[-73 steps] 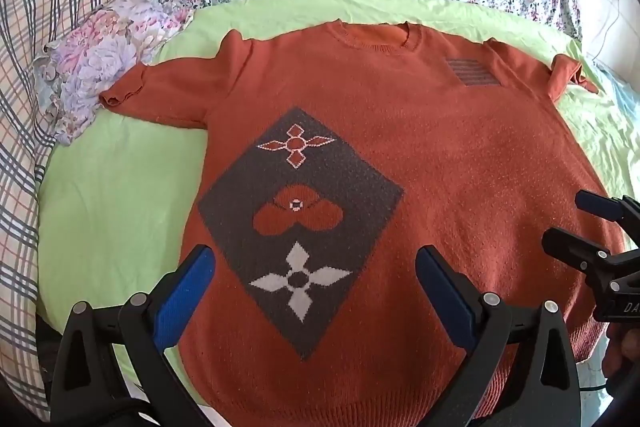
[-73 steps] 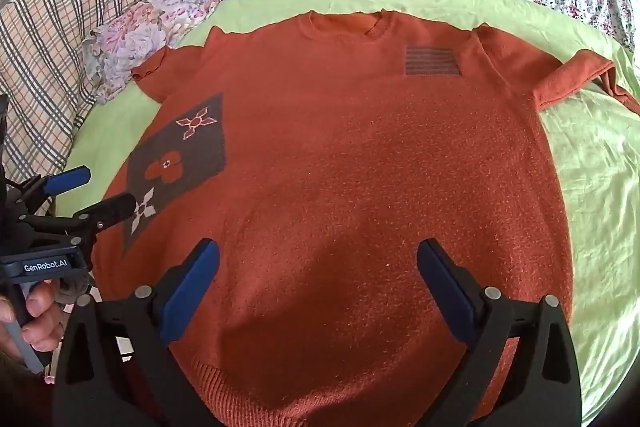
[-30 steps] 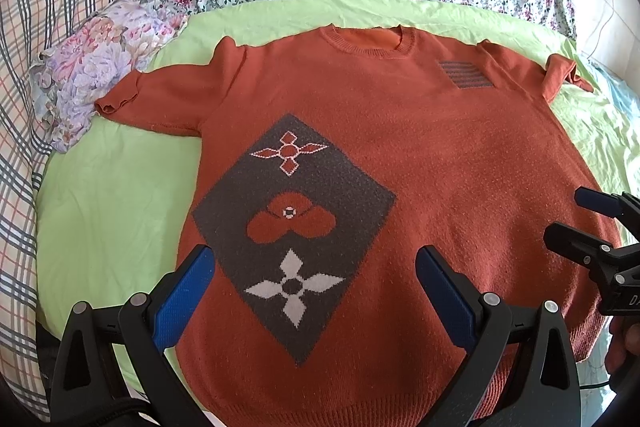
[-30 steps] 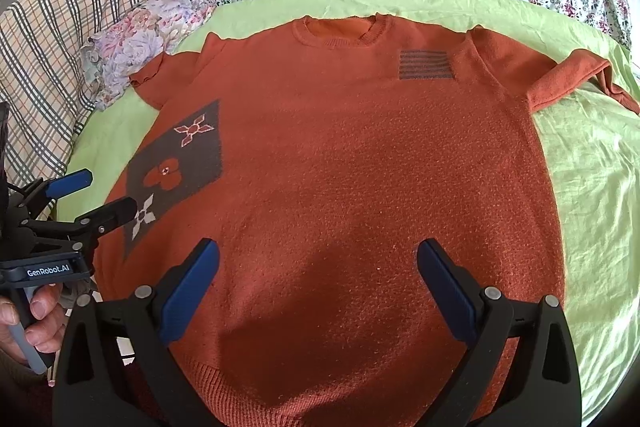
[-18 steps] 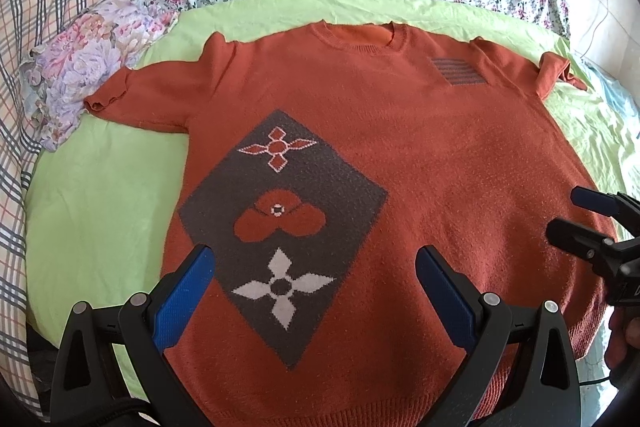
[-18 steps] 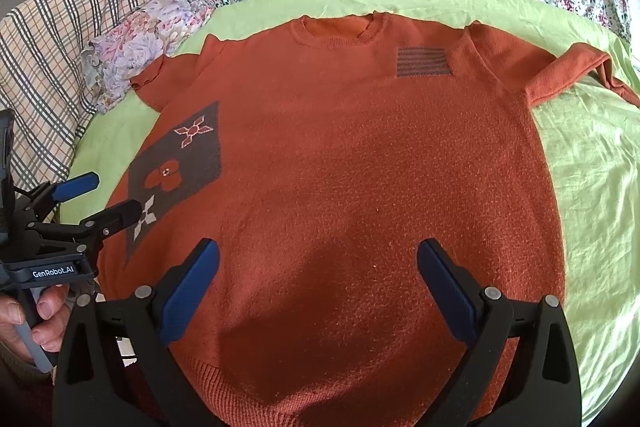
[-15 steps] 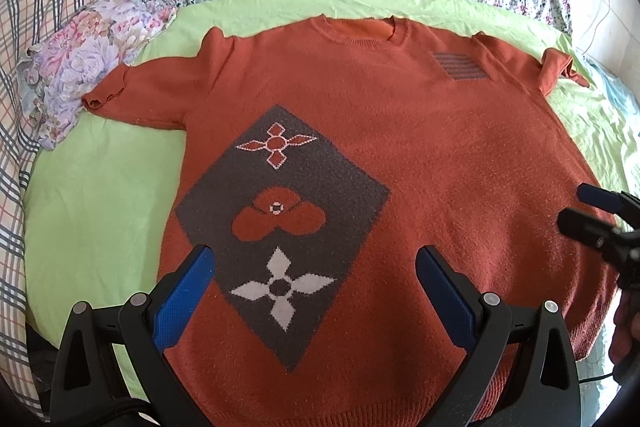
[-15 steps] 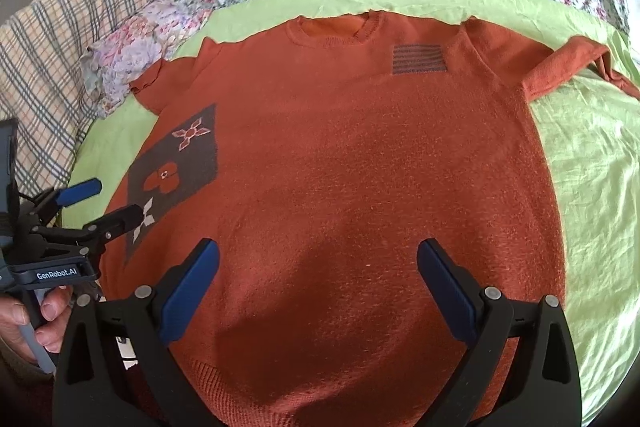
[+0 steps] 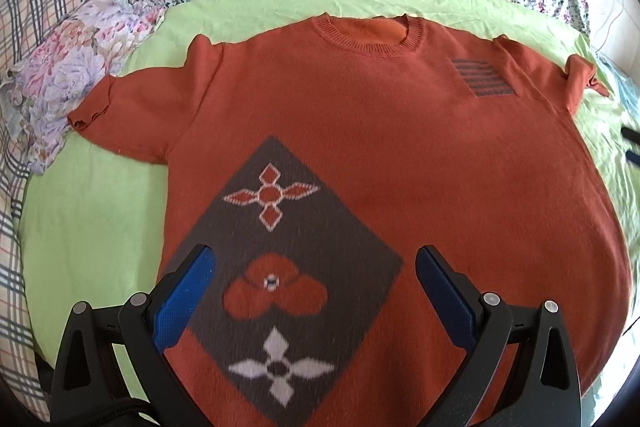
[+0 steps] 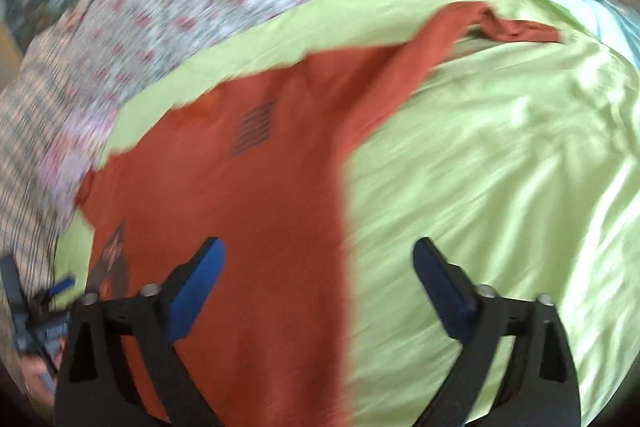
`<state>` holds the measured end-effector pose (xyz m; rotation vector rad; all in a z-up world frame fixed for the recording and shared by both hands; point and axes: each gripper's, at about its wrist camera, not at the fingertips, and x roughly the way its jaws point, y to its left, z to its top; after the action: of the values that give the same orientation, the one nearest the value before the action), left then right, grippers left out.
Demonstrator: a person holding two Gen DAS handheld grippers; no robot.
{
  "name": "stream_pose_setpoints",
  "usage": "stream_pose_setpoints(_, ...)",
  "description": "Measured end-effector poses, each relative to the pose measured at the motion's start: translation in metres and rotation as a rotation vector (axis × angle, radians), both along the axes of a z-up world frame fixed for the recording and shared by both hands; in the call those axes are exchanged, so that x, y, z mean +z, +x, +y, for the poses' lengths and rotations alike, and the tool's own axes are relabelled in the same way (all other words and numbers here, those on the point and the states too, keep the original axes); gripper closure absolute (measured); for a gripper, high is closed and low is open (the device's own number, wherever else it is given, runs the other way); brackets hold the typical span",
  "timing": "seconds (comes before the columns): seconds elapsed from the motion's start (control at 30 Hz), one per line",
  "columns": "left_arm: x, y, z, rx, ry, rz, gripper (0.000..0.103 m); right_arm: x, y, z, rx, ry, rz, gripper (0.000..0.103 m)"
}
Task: Fold small clothes
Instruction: 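Grasp the sleeve of the orange sweater with the right tool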
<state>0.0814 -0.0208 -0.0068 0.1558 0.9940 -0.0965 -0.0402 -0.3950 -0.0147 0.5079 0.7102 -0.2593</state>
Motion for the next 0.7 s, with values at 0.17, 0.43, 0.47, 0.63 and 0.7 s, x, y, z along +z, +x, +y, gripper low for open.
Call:
stream_pose_setpoints(0.17,-0.006,0.022,-0.007,0.007,0.010,0.018,0.002,0.019,0.003,-0.119,-0.220,0.069,-0.043,0.039)
stream_pose_setpoints(0.43,-0.015,0.051,-0.026,-0.005,0.010,0.043,0.002,0.011,0.068,-0.244,-0.420,0.183,-0.033,0.050)
stream_pose_setpoints(0.47,-0.017,0.053,-0.027,-0.006,0.016,0.050,0.002,0.009,0.073,-0.252,-0.434,0.194,-0.035,0.050)
stream_pose_setpoints(0.63,-0.028,0.063,-0.026,0.004,0.021,0.086,0.002,-0.018,0.109,-0.288,-0.484,0.275,0.050,0.051)
stream_pose_setpoints(0.7,-0.031,0.065,-0.026,0.007,0.020,0.094,0.002,-0.028,0.115,-0.295,-0.486,0.287,0.059,0.062)
